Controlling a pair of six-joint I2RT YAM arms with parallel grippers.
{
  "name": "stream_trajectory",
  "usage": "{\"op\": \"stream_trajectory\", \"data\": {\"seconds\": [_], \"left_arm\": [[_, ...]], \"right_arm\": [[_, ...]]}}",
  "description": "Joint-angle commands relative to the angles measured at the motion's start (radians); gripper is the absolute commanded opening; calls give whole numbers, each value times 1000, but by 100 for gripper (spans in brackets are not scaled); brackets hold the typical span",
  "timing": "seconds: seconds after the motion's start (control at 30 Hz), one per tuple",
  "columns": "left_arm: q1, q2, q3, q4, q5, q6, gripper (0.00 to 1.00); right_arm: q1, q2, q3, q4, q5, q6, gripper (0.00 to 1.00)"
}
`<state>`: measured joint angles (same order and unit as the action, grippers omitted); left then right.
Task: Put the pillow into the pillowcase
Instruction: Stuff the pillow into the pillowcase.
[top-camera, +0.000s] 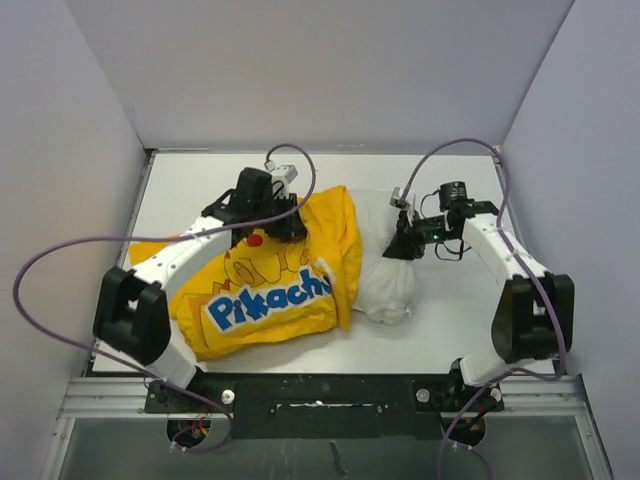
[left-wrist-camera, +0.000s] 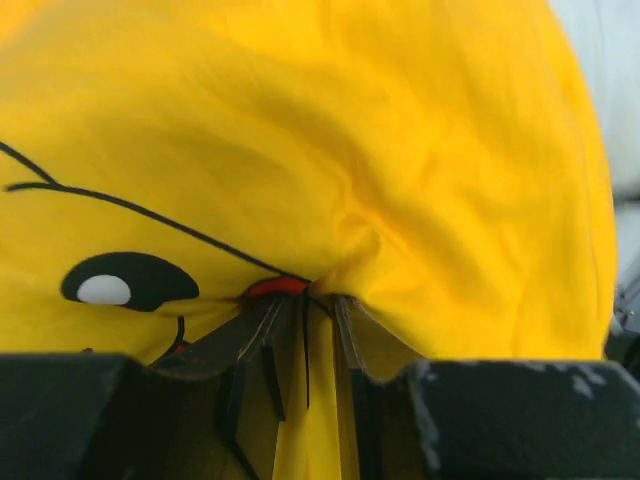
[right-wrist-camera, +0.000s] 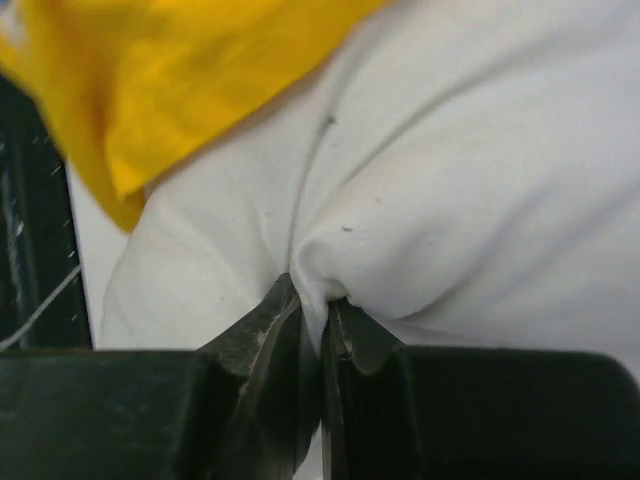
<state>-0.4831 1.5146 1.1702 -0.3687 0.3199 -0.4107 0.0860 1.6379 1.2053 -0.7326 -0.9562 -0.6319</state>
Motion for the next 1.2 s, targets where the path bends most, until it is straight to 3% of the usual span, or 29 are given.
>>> {"op": "stream_trajectory", "data": {"seconds": [0.0, 0.1, 0.2, 0.27, 0.37, 0.47, 0.53, 0.6, 0.67, 0.73, 0.87, 1.17], "left_arm": [[7, 197, 247, 68, 19, 111, 20], [2, 270, 373, 48, 9, 137, 26], [4, 190, 347, 83, -31, 165, 41], [8, 83, 207, 223, -59, 178, 57], [18, -79, 27, 422, -81, 145, 96], [39, -141, 4, 469, 27, 81, 98], [10, -125, 80, 385, 99, 92, 95], [-88, -97, 178, 252, 26, 193, 90], [-225, -59, 263, 135, -136, 344, 90], [-318, -7, 320, 58, -239, 464, 86], [-366, 132, 404, -7, -232, 602, 78], [-376, 537, 785, -224, -447, 714, 82]], "right_arm": [[52, -268, -142, -294, -159, -335, 8], [16, -395, -213, -260, -122, -343, 27], [-83, -478, -199, -291, -154, -375, 48], [-131, -505, -149, -311, -155, -391, 60], [-160, -493, -61, -301, -129, -355, 78], [-161, -444, -5, -193, -148, -215, 92], [-161, -394, -21, -37, -178, -42, 93], [-154, -345, -65, 139, -181, 145, 89], [-156, -306, -123, 284, -180, 300, 85], [-170, -295, -143, 293, -144, 314, 83], [-208, -306, -240, 425, -172, 437, 80], [-241, -281, -263, 391, -167, 371, 79]]}}
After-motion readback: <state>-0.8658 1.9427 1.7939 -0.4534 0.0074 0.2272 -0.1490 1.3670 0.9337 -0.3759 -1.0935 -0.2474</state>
